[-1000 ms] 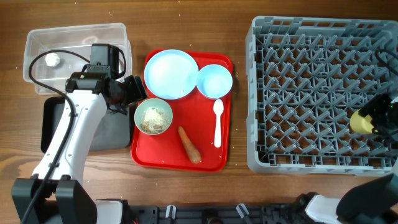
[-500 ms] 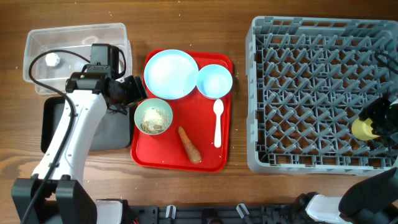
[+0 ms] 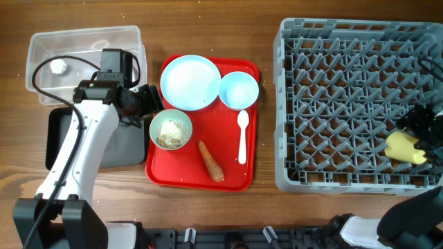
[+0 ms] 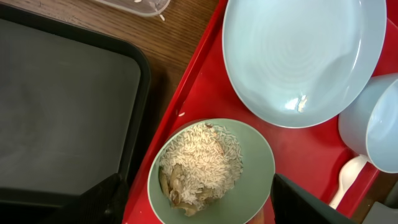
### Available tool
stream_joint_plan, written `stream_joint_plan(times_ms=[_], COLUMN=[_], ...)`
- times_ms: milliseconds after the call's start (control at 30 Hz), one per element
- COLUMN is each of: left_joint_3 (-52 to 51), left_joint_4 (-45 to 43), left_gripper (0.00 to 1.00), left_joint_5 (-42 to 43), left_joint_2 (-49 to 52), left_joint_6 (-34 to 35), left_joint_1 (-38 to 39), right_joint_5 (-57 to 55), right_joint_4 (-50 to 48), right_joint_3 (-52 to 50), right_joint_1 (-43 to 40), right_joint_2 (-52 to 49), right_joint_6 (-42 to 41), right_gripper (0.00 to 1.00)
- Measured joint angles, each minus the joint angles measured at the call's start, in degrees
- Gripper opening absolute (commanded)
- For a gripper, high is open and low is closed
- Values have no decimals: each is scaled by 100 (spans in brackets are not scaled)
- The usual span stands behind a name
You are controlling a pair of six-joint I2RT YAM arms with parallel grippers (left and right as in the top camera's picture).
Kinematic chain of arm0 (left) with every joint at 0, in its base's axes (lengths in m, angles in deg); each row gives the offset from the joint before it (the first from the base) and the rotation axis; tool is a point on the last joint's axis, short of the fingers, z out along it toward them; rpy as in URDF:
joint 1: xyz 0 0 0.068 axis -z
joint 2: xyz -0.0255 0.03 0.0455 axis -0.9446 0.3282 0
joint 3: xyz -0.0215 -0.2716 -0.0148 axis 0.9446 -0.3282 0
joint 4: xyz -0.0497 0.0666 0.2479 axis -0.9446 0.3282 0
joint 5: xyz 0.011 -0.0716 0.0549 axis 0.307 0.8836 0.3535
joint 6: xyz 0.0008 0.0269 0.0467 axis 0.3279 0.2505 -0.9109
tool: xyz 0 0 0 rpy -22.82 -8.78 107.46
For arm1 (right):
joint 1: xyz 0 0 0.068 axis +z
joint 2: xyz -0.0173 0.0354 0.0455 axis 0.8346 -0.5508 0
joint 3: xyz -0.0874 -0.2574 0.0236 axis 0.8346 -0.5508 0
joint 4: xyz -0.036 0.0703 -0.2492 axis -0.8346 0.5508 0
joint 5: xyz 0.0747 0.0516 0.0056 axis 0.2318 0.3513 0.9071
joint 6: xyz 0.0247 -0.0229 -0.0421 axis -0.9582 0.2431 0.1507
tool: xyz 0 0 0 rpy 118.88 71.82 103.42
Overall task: Sort waste into correct bins and load items into the dishwasher rack
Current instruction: 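Place the yellow cup in the rack's right side with the right gripper, then grasp the light-blue bowl with the right gripper and lift it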
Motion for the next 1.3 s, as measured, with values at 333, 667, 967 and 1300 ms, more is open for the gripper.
stream_joint_plan(times_ms=[333, 667, 967, 1300], left_joint_3=[0, 0, 0, 0], left_joint_4=[101, -577, -214, -26], left_gripper=[75, 74, 75, 74], left_joint_5=[-2, 46, 90, 87], left_joint_2=[0, 0, 0, 0], left_joint_6=[0, -66, -109, -111], left_joint_1=[0, 44, 166, 166], right_joint_5=[2317, 2883, 1792, 442], right_joint_4=[-446, -706, -2603, -3646], right_joint_3=[0, 0, 2, 11], right_joint_1=[105, 2076, 4983, 6107], right_joint_2=[9, 599, 549, -872], right_joint_6=[874, 1368, 868, 136], right_gripper=[96, 93, 93, 70])
